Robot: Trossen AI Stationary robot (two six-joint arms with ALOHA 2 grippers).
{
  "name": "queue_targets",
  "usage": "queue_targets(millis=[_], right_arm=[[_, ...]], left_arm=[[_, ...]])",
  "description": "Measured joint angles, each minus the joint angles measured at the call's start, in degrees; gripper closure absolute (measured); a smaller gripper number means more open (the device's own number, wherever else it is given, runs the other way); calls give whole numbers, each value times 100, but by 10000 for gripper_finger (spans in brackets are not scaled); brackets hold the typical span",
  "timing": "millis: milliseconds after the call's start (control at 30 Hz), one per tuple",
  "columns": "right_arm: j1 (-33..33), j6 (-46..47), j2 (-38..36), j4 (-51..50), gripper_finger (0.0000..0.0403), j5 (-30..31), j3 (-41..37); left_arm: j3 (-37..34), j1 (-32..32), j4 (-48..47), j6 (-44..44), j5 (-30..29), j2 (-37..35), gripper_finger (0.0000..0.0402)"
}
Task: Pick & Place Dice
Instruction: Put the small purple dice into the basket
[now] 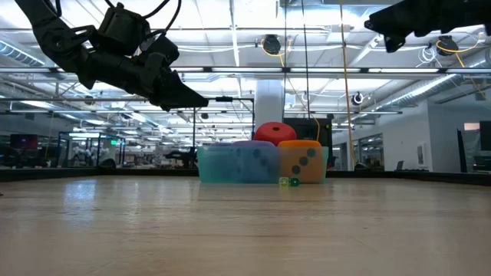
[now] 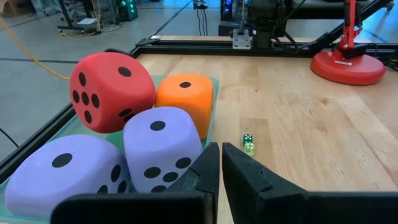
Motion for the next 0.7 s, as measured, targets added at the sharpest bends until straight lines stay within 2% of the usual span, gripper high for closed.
queue_targets(millis=[233,367,500,700], right_arm=[[2,289,-744,193,336,334,-491],[2,655,-1088,861,344,336,-1088],[4,840,-1286,1450,347,431,-1578],[4,817,-1311,1615,339,771,-1985]], left_arm=[[0,-1,0,0,0,0,371],[0,-1,0,2,0,0,371],[0,0,2,2,0,0,371],[0,-1,42,2,0,0,371]])
